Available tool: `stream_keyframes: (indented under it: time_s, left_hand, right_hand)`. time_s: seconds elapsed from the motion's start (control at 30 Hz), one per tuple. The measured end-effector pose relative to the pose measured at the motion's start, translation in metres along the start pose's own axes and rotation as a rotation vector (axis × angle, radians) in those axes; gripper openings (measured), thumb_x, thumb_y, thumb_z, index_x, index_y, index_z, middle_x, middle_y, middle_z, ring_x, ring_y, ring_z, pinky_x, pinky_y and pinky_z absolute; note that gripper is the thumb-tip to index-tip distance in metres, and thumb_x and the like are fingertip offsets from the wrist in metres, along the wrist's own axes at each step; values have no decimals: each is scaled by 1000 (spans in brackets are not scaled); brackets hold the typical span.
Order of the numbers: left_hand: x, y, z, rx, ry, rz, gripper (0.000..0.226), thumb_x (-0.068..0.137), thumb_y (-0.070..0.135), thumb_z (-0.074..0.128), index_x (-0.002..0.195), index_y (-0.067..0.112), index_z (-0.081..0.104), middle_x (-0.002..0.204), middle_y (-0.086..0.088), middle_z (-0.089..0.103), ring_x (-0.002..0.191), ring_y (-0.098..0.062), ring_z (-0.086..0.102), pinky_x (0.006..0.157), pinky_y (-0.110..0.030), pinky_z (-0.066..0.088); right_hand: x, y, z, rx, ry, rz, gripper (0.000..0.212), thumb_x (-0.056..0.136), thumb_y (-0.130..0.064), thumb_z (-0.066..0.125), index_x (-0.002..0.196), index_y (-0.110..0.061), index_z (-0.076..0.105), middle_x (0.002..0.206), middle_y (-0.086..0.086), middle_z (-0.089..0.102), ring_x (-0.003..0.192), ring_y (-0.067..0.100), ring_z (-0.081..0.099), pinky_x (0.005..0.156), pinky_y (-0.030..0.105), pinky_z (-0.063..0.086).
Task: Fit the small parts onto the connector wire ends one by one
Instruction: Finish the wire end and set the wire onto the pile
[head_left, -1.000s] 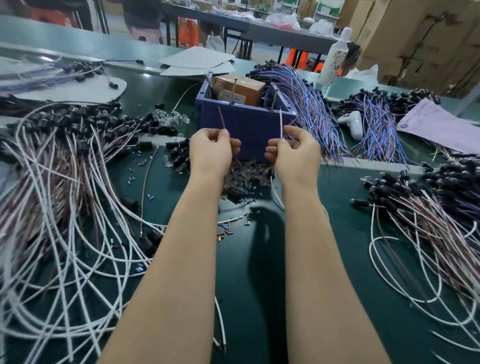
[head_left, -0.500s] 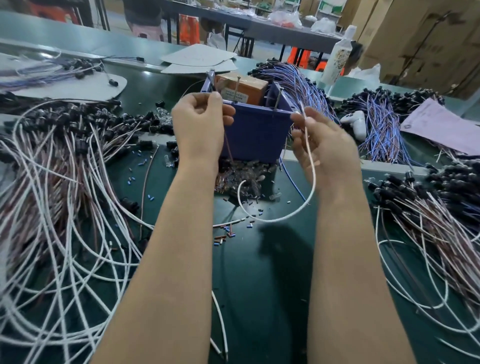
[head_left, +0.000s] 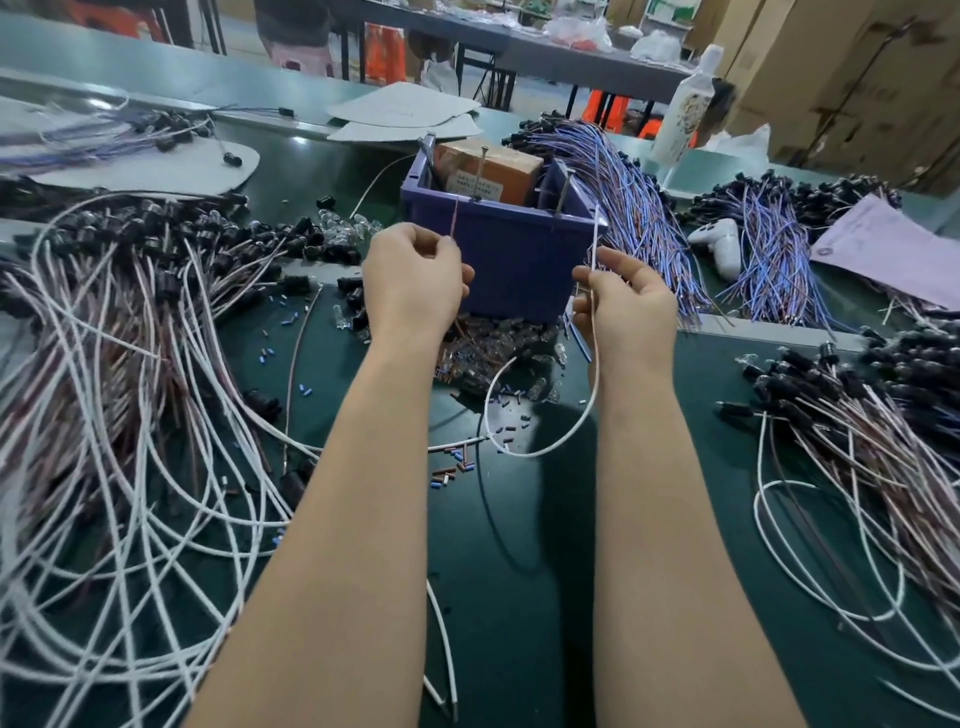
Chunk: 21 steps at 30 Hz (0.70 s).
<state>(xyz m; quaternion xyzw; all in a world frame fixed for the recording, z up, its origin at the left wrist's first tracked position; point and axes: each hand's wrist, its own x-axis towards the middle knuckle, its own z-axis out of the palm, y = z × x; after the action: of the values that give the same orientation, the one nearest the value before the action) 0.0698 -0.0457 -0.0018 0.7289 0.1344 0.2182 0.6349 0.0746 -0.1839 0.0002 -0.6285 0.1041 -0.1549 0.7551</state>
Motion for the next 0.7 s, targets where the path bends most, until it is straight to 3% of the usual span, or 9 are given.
stream_keyframes:
  time_s: [0.3, 0.53, 0.7]
  left_hand:
    - [-5, 7, -2, 12, 31, 88, 23, 95, 14, 49, 73, 21, 52, 64, 4, 64, 38, 3, 55, 42, -6, 38]
    - [-6, 8, 3, 4, -20, 102, 22, 95, 15, 50, 74, 19, 53, 63, 5, 64, 38, 1, 55, 45, -10, 39]
    - [-2, 5, 4, 1, -39, 71, 14, 95, 17, 51, 86, 12, 59, 63, 6, 66, 39, 1, 55, 44, -12, 39]
  right_hand:
    - [-8, -3, 6, -58, -10, -100, 16, 90, 4, 50, 101, -7, 56, 86, 11, 61, 40, -1, 51, 46, 13, 44]
    - [-11, -6, 7, -140, -61, -128, 18, 87, 3, 52, 96, -9, 61, 81, 4, 65, 41, 0, 50, 46, 14, 43]
    - [-12, -9, 4, -167, -67, -129, 18, 84, 2, 52, 89, -13, 62, 76, 2, 64, 39, 0, 46, 43, 15, 40]
